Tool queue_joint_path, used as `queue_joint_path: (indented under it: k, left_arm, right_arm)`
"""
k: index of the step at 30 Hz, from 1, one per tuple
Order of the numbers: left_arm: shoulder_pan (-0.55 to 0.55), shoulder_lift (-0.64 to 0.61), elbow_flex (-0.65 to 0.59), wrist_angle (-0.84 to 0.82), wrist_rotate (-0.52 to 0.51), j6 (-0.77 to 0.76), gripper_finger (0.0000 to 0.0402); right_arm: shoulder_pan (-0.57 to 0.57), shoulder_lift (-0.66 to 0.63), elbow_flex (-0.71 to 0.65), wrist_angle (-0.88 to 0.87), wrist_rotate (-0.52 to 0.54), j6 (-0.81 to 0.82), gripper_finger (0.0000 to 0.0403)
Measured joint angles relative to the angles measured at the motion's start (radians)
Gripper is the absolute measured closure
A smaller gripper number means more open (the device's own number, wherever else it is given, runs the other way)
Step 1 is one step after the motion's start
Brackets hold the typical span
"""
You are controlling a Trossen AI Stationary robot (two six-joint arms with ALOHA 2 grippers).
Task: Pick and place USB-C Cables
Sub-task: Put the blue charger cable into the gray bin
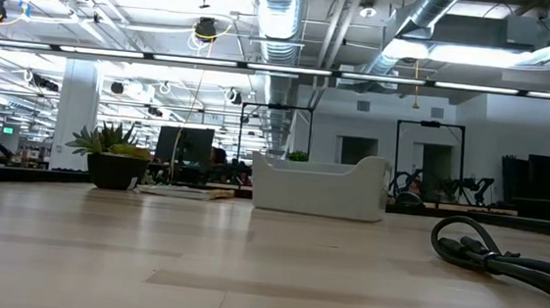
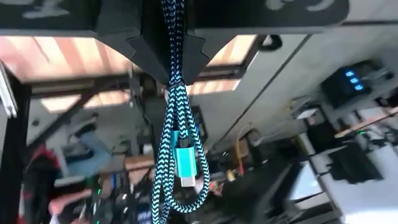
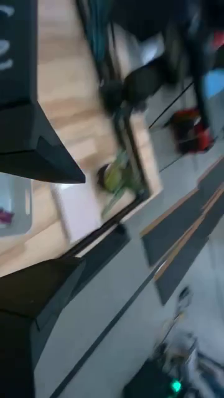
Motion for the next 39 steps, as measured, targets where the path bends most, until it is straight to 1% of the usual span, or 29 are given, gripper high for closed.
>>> queue_joint_path:
  k: [2,4,7,9,11,13,16,20,24,27,30,32,34,36,39]
  left_arm:
    - [0.127,0.004,-0.001,0.036,0.137,-0.026,0.0394]
    - [0.242,0.017,-0.001,0.087,0.251,-0.05,0.0394]
    - [0.379,0.036,-0.001,0.151,0.387,-0.078,0.0395]
    - [0.446,0.041,-0.001,0.177,0.47,-0.106,0.0395]
    - [0.49,0.047,-0.001,0.203,0.545,-0.154,0.0395]
    - [0.517,0.048,0.0,0.214,0.617,-0.191,0.0395]
    - [0.518,0.047,0.01,0.215,0.681,-0.206,0.0395]
    - [0.493,0.045,0.01,0.203,0.703,-0.206,0.0395]
    - [0.482,0.047,0.009,0.16,0.71,-0.173,0.0395]
    - [0.484,0.049,-0.021,0.162,0.7,-0.138,0.0395]
    - [0.506,0.072,-0.087,0.265,0.675,-0.117,0.0395]
    - [0.538,0.099,-0.129,0.359,0.677,-0.132,0.0395]
    - [0.574,0.141,-0.162,0.47,0.711,-0.158,0.0395]
    - [0.61,0.193,-0.174,0.533,0.759,-0.186,0.0395]
    - [0.652,0.288,-0.173,0.623,0.842,-0.238,0.0395]
  right_arm:
    - [0.032,-0.036,0.0,0.001,-0.005,-0.003,0.0177]
    - [0.07,-0.064,0.0,-0.018,-0.001,-0.008,0.0177]
    - [0.132,-0.08,0.0,-0.045,0.0,-0.011,0.0177]
    - [0.169,-0.075,-0.002,-0.069,-0.001,-0.026,0.0177]
    - [0.197,-0.068,-0.029,-0.061,0.001,-0.036,0.0177]
    - [0.216,-0.068,-0.086,-0.047,0.024,-0.045,0.0177]
    - [0.218,-0.08,-0.238,0.036,0.094,-0.024,0.0177]
    - [0.202,-0.153,-0.517,0.263,0.114,-0.027,0.0177]
    - [0.116,-0.263,-0.796,0.6,0.101,-0.053,0.0177]
    - [0.025,-0.343,-0.989,0.869,0.06,-0.094,0.0177]
    - [-0.067,-0.372,-1.139,1.159,-0.059,-0.128,0.0177]
    - [-0.126,-0.361,-1.205,1.329,-0.167,-0.141,0.0177]
    - [-0.176,-0.332,-1.241,1.453,-0.246,-0.142,0.0177]
    - [-0.213,-0.295,-1.254,1.516,-0.299,-0.142,0.0177]
    - [-0.237,-0.226,-1.253,1.601,-0.358,-0.131,0.0177]
